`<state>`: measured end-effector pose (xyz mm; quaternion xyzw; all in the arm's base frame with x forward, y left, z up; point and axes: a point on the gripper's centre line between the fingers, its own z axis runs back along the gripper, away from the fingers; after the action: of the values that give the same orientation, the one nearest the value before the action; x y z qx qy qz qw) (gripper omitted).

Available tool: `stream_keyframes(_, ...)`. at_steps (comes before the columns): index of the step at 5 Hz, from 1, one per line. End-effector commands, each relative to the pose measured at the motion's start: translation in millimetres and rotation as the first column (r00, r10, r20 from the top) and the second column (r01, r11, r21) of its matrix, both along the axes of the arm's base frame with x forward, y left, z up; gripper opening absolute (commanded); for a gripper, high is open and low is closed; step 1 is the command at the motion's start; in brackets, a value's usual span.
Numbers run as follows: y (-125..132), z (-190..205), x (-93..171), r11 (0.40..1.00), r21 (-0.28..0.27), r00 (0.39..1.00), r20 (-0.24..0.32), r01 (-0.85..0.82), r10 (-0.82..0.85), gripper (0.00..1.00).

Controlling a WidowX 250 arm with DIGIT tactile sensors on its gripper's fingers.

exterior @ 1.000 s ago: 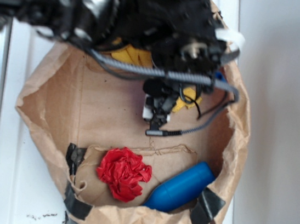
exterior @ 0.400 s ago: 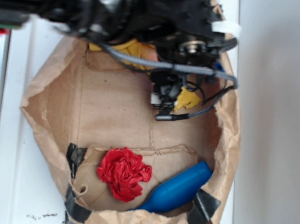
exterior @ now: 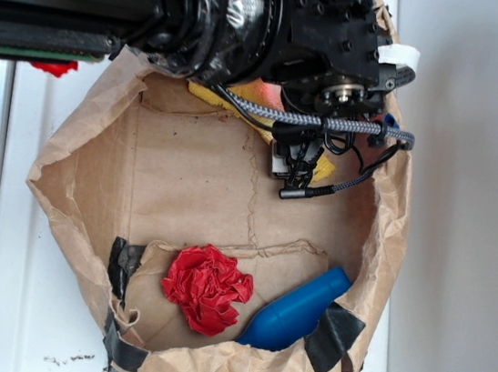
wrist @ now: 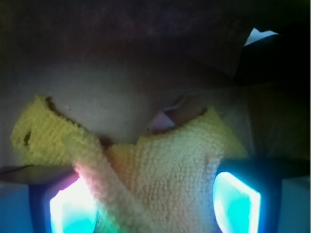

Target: Grab the yellow cloth.

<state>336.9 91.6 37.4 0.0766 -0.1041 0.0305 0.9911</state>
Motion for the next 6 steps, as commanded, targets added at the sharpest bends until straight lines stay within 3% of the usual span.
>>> stream_keyframes(1,-3,8,12,1.0,0.017,0.998,0.064,-0.016,0.015,0.0)
stream_keyframes(4,9,27,23,0.998,-0.023,0.994,0.089,-0.066,0.068,0.0)
stream_keyframes(6,17,61,8,0.992,-0.113,0.993,0.1,-0.049,0.06,0.0)
